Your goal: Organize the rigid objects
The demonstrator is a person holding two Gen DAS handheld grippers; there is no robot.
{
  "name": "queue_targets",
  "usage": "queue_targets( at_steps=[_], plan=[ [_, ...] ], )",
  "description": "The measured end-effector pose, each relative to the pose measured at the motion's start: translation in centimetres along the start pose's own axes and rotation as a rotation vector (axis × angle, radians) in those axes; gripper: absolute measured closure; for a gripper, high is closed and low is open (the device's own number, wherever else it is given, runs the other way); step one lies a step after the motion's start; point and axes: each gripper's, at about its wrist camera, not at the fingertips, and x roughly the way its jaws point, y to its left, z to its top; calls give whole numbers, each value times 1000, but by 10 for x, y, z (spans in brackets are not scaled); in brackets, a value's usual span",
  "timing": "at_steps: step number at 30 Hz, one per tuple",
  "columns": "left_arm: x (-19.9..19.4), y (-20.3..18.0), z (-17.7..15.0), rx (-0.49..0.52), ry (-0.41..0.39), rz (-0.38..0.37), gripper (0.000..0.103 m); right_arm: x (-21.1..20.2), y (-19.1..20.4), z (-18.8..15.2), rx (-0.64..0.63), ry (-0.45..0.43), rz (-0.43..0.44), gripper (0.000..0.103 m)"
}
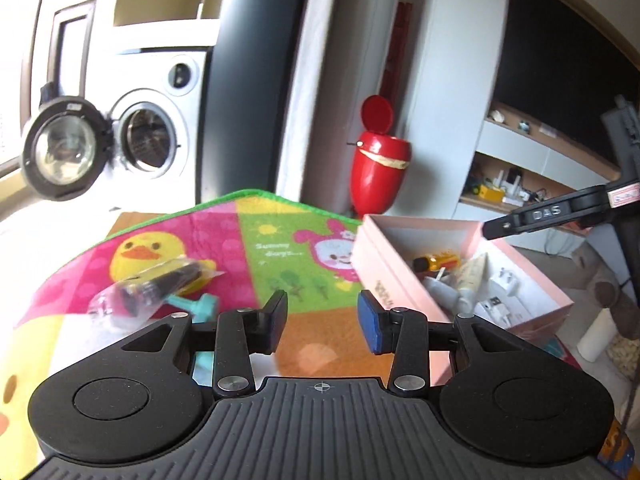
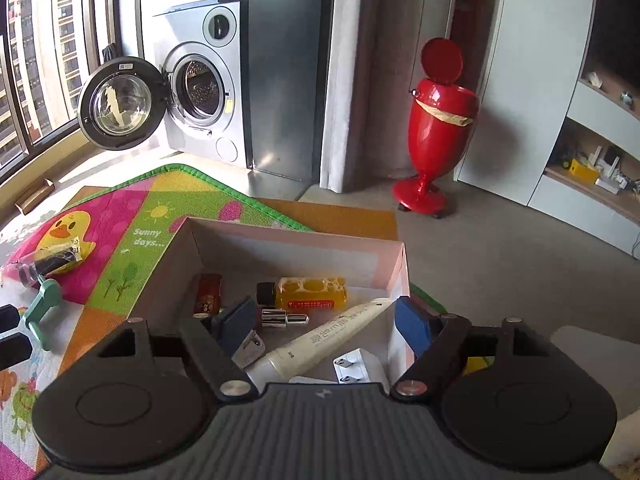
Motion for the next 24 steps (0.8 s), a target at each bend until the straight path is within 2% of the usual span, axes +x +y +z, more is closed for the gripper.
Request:
queue_targets(
  at_steps=[2,4,6,9,13,16,21,23,24],
  plan=[
    [-7,41,-4,-127,12,109,61,-13,18,4,-21,-45,38,17],
    [-13,73,-7,-229,4,177,61,-20,46,8,-55,-59,100,16],
    [-22,93,-9,-273,-18,214,61,-19,76,9,-91,-43,177,16],
    [-32,115,-10,-278,-41,253,61,-4,118,5,-116,25,282,16],
    [-40,132,-20,-273,-23,245,61,31,180,-5,-134,103,339,17],
    [-40,135,-29,-260,-6,231,61,58,209,-5,-106,140,363,18],
    [-35,141,-32,-262,16,183,61,92,239,-3,-95,188,351,18],
    [-33,138,-23,-228,3,162,61,96,243,-9,-117,196,344,25],
    [-32,136,-18,-206,-8,156,61,95,244,-13,-136,213,354,40]
  ],
)
